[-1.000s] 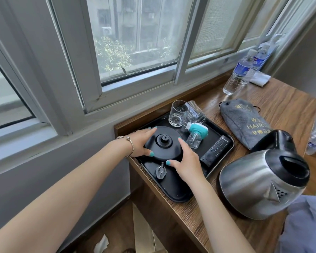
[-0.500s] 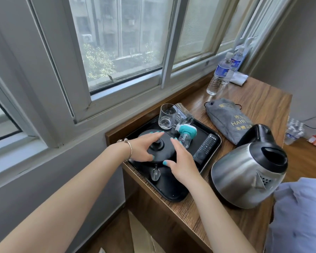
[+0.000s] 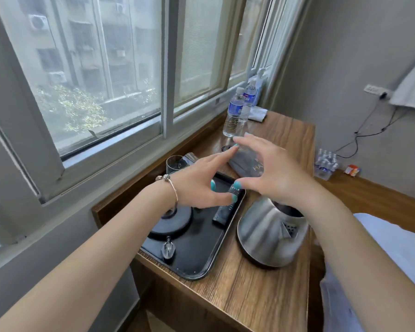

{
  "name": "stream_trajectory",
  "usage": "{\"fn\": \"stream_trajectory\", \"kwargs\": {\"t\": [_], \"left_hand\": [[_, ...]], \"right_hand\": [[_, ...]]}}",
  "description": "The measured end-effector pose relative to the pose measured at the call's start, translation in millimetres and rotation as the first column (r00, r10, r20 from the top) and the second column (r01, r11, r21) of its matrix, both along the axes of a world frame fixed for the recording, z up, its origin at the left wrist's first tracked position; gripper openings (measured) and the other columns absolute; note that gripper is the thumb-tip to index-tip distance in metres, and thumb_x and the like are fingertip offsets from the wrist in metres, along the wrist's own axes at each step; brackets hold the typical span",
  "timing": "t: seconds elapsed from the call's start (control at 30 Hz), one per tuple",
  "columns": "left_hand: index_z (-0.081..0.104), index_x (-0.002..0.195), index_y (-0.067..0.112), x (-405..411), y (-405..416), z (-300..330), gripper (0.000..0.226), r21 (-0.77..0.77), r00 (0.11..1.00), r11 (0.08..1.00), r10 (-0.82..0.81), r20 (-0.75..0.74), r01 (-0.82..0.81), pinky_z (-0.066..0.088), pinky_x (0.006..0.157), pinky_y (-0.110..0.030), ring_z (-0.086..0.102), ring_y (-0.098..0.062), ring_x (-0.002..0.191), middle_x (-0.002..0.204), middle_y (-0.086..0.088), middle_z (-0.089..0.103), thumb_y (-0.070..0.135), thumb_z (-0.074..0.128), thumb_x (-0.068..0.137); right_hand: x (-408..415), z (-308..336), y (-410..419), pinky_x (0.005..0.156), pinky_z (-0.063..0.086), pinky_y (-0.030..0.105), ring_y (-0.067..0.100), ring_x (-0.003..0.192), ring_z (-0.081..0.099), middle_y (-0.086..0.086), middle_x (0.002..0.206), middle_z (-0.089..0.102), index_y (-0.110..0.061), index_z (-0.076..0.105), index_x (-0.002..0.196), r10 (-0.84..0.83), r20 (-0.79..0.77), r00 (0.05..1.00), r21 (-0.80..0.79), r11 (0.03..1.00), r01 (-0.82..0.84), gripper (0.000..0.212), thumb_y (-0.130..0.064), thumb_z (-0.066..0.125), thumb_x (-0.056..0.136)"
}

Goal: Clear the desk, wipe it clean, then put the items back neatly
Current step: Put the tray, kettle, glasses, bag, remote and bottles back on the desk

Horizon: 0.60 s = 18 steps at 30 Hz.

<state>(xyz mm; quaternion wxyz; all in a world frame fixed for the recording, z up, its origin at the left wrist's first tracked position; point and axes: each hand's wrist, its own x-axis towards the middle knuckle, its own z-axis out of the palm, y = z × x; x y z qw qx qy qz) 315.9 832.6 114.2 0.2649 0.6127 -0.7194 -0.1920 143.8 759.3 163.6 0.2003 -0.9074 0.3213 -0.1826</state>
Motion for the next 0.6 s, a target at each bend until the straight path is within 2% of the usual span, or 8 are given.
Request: {"fn": "stream_trajectory", "kwargs": {"t": [0.07,0.2,0.33,0.43,0.5,0.6], "left_hand": [[-0.001,0.153,0.033,-18,-6,12,0.101,-0.015,1.0,0.999,-0.028,0.001,0.028,0.01,0.12,-0.027,0.007,-0.005,0.146,0.159,0.01,0.011,0.044,0.07,0.081],[-0.005,0.151,0.038,-58,-18,23,0.102,-0.056,0.998,0.997,-0.055,0.019,0.056,0.006,0.113,-0.017,0.004,0.0,0.143,0.158,0.015,0.008,0.049,0.069,0.081],[-0.005,0.15,0.041,-102,-32,9,0.105,-0.143,0.999,0.989,-0.025,-0.033,0.02,0.011,0.118,-0.024,0.003,0.001,0.145,0.157,0.021,0.007,0.061,0.067,0.076],[0.007,0.15,0.039,-131,-40,-7,0.1,-0.181,0.998,0.982,0.036,-0.055,-0.045,0.006,0.114,-0.013,0.0,0.008,0.142,0.149,0.027,0.012,0.058,0.07,0.074],[0.015,0.148,0.04,-145,-43,-14,0.096,-0.18,0.993,0.977,0.103,-0.062,-0.113,0.007,0.114,-0.011,0.001,0.007,0.143,0.151,0.023,0.014,0.059,0.07,0.072],[0.02,0.148,0.036,-159,-45,-25,0.098,-0.181,0.969,0.952,0.238,-0.069,-0.247,0.013,0.114,-0.013,0.008,0.004,0.143,0.155,0.015,0.019,0.06,0.074,0.07]], "right_hand": [[-17,15,-14,0.119,0.029,0.036,0.009,0.145,0.029,0.001,0.157,0.034,-0.031,0.044,0.145,0.005,0.012,1.0,-0.017,1.0,-0.005,0.089,-0.017,0.088,0.068],[-58,33,-51,0.118,0.029,0.035,0.003,0.143,0.029,-0.008,0.156,0.035,-0.041,0.049,0.137,0.084,-0.009,0.996,-0.026,0.996,-0.084,0.08,-0.013,0.086,0.071],[-108,34,-92,0.118,0.031,0.039,-0.005,0.14,0.032,-0.017,0.151,0.04,-0.051,0.056,0.121,0.237,0.076,0.969,0.138,0.96,-0.245,0.069,-0.004,0.08,0.076],[-134,26,-130,0.118,0.028,0.044,-0.004,0.14,0.032,-0.02,0.148,0.044,-0.047,0.064,0.122,0.332,0.105,0.937,0.265,0.899,-0.348,0.065,-0.021,0.089,0.068],[-138,13,-152,0.117,0.026,0.041,-0.004,0.142,0.03,-0.019,0.148,0.045,-0.044,0.063,0.124,0.414,0.119,0.902,0.35,0.833,-0.428,0.071,-0.034,0.088,0.058],[-126,-17,-179,0.113,0.025,0.026,-0.007,0.141,0.029,-0.016,0.148,0.046,-0.041,0.06,0.13,0.544,0.078,0.835,0.398,0.751,-0.527,0.079,-0.03,0.088,0.057]]}}
